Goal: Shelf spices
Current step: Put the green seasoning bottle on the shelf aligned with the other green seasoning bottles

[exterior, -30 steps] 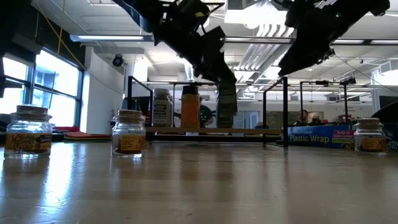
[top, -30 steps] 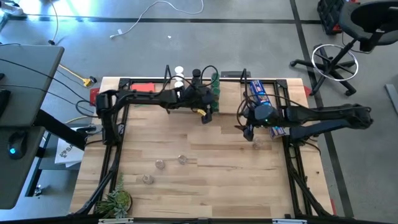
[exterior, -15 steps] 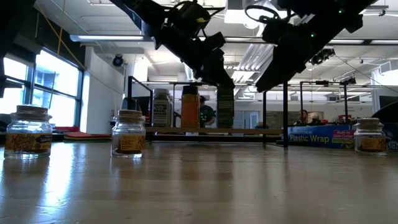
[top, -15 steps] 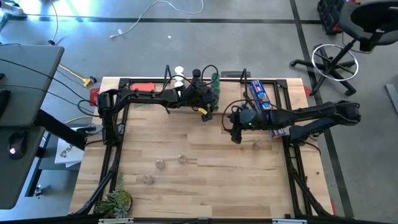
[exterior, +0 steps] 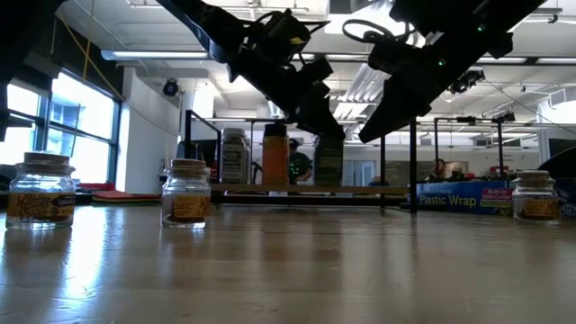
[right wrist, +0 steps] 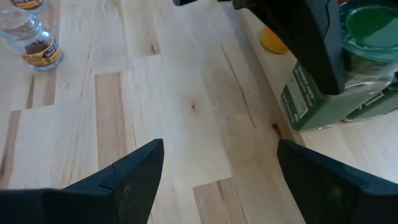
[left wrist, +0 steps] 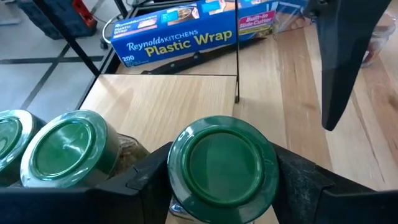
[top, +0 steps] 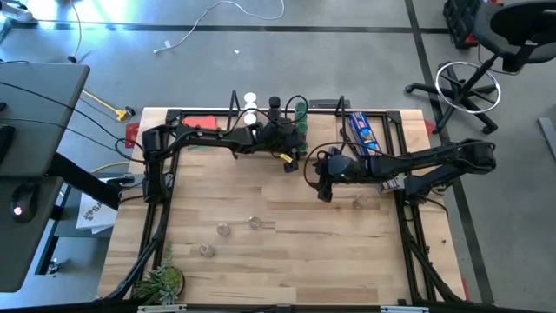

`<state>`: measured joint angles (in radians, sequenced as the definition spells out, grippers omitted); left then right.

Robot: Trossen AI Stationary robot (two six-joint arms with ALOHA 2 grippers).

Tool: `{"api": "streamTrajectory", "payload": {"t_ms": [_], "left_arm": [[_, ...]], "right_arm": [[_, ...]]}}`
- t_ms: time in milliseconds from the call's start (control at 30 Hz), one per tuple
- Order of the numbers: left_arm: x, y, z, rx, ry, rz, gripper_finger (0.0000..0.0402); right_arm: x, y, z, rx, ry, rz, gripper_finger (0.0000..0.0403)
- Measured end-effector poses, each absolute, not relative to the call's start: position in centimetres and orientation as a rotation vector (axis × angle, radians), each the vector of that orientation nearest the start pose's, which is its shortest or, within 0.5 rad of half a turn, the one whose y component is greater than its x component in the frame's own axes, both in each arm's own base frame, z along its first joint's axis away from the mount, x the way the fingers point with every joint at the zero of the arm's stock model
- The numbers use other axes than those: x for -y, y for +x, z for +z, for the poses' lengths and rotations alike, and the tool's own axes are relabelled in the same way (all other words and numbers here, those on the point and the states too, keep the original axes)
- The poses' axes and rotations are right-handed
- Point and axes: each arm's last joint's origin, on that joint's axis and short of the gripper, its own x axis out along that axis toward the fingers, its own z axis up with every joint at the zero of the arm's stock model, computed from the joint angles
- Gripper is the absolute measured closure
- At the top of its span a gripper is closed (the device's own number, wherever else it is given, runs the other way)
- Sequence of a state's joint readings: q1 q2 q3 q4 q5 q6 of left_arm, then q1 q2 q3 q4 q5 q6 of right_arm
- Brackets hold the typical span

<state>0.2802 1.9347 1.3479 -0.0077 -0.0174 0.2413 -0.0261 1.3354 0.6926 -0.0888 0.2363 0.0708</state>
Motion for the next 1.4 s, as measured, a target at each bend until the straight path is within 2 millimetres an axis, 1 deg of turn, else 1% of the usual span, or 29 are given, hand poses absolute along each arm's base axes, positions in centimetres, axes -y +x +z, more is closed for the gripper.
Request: {"api": "streamTrajectory", "payload": {"t_ms": [233, 567, 833, 1000, 1200, 1300, 1400], "left_arm": [[-12.1, 41.4, 21.2, -0.616, 0.168, 0.242, 0.0173], [-12.1, 41.4, 21.2, -0.615, 0.188, 0.234, 0.0143], [-11.6, 41.7, 21.3, -0.605, 0.242, 0.232, 0.0141], [-11.6, 41.7, 21.4, -0.603, 0.266, 0.225, 0.0141], [-11.7, 41.7, 21.5, -0.593, 0.285, 0.227, 0.0141], [-11.7, 41.8, 21.7, -0.585, 0.295, 0.227, 0.0141], [-11.8, 42.1, 22.5, -0.589, 0.318, 0.223, 0.0141]], "right_arm": [[1.4, 26.2, 19.8, -0.713, -0.010, -0.276, 0.0094], [1.4, 26.4, 20.1, -0.677, -0.016, -0.272, 0.0094], [1.6, 26.5, 20.1, -0.671, -0.025, -0.277, 0.0094], [2.1, 26.5, 20.1, -0.669, -0.018, -0.293, 0.0094], [2.1, 26.5, 20.1, -0.668, -0.020, -0.293, 0.0094], [2.1, 26.5, 20.1, -0.667, -0.020, -0.293, 0.0094], [2.1, 26.5, 20.1, -0.670, -0.034, -0.289, 0.0094]]}}
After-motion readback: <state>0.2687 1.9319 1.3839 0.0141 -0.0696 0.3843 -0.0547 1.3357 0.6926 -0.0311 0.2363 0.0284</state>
